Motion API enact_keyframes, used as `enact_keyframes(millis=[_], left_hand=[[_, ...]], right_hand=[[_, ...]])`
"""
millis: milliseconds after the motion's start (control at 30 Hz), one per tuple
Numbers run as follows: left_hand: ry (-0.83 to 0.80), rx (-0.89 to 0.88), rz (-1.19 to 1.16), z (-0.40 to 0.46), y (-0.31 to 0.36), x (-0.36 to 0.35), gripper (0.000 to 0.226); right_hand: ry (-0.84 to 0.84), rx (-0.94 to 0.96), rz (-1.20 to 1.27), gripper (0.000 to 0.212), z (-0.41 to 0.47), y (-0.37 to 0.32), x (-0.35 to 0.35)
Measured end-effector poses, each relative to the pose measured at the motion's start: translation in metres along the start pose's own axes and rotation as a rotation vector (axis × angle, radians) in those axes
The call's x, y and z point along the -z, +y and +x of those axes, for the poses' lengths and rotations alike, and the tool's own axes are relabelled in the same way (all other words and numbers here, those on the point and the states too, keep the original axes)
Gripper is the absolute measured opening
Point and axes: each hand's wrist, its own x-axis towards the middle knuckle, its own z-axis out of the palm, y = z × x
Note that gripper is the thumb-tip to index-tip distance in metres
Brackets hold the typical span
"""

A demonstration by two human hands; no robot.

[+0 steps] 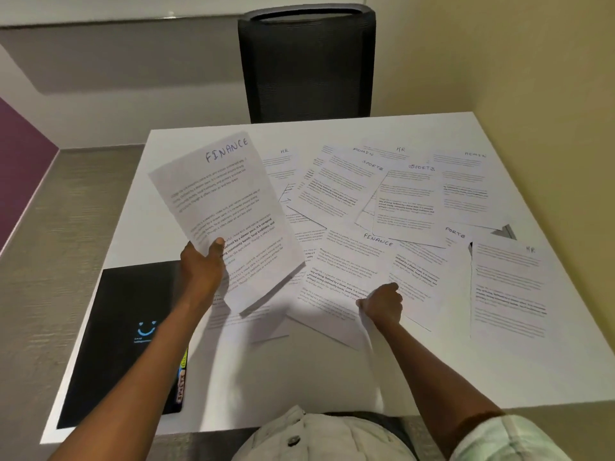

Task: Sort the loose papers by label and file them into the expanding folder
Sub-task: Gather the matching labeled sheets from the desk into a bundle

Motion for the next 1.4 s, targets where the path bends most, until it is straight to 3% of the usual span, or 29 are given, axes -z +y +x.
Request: enact_keyframes(millis=[100,267,400,567,767,967,1100,1233,1333,1400], left_hand=[[0.000,-0.008,-0.023,-0.002,0.007,-0.005,0.040],[-0.013,-0.037,-0.009,-0.003,0.014,-0.008,0.040],[-0.008,-0.171,0.110,-0.002,0.016,-0.002,0.038],[0.071,-0.321,0.290,0.001,0.019,0.000,0.023],[0.000,-0.246,0.237,0.010,0.031,-0.003,0.026],[-0.372,-0.008,0.115,0.003,0.028,-0.017,0.020],[-0.622,0.091,-0.101,-0.007,0.014,-0.025,0.034],[-0.779,0.113,-0.134,-0.025,0.004,-0.029,0.068],[-0.740,0.138,-0.047,-0.034,-0.002,-0.033,0.026],[-0.693,0.190,-0.022,-0.041,0.001,-0.035,0.024]], right_hand=[[-0.018,-0.042,0.036,0.075,0.004,0.000,0.002],[-0.036,0.017,0.047,0.016,0.004,0.006,0.008],[0.062,0.162,0.232,0.006,-0.013,0.007,0.016],[0.138,0.343,0.375,0.012,-0.033,0.006,0.042],[-0.007,0.437,0.540,0.010,-0.053,-0.009,0.086],[-0.176,0.514,0.599,0.010,-0.071,-0.032,0.111],[-0.181,0.576,0.503,0.019,-0.079,-0.041,0.116],[-0.278,0.612,0.527,0.028,-0.087,-0.040,0.116],[-0.340,0.594,0.587,0.039,-0.085,-0.037,0.108],[-0.351,0.578,0.651,0.033,-0.091,-0.038,0.102]])
